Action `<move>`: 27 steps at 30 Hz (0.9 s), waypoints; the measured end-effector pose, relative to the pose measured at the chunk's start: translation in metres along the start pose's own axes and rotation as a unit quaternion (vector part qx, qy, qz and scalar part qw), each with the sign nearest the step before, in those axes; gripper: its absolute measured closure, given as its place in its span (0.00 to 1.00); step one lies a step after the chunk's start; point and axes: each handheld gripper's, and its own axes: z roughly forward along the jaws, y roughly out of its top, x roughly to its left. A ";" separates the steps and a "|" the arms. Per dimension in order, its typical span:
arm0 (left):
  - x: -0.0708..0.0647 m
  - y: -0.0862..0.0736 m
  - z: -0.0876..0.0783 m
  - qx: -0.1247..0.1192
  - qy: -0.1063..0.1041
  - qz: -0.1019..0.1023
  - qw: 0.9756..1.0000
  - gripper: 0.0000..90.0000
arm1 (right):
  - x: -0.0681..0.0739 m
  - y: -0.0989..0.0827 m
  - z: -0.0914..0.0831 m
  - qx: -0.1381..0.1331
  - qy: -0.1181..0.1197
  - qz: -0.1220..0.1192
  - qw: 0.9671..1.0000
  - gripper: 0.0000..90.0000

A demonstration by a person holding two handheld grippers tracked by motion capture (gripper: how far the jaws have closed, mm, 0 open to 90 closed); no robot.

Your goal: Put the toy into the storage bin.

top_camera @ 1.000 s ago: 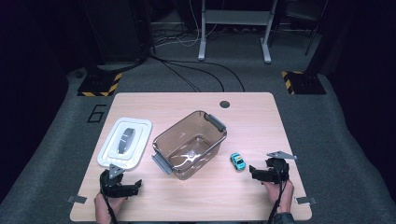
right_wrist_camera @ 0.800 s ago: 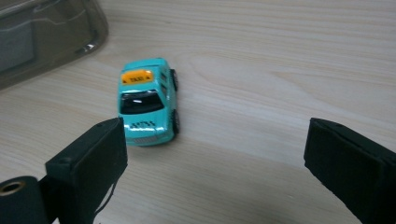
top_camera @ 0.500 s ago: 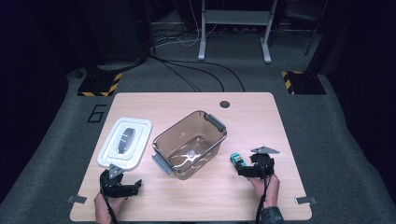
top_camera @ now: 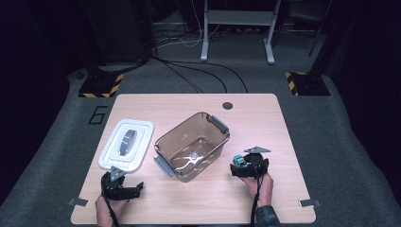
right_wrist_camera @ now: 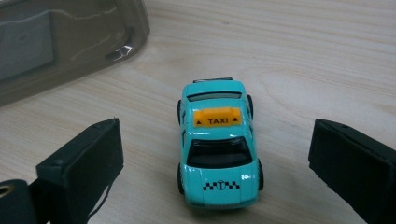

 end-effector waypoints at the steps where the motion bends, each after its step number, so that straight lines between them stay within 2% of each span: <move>1: 0.000 0.000 0.000 0.000 0.000 0.000 1.000 0.00 | 0.001 0.000 0.001 -0.001 0.001 -0.001 1.000 0.08; 5: 0.000 0.000 0.000 0.000 0.000 0.000 1.000 0.00 | 0.001 -0.002 0.002 0.001 -0.010 0.001 1.000 0.25; 10: 0.000 0.000 0.000 0.000 0.000 0.000 1.000 0.00 | 0.001 -0.004 0.001 -0.007 -0.010 -0.010 1.000 0.39; 14: 0.000 0.000 0.000 0.000 0.000 0.000 1.000 0.00 | 0.001 -0.005 0.000 -0.007 -0.012 -0.008 1.000 0.49; 22: 0.000 0.000 0.000 0.000 0.001 -0.001 1.000 0.00 | -0.002 -0.008 0.001 -0.012 -0.002 -0.018 1.000 0.56; 27: 0.000 0.000 0.000 0.000 0.001 -0.001 1.000 0.00 | 0.000 -0.008 0.001 -0.011 -0.004 -0.025 1.000 0.57</move>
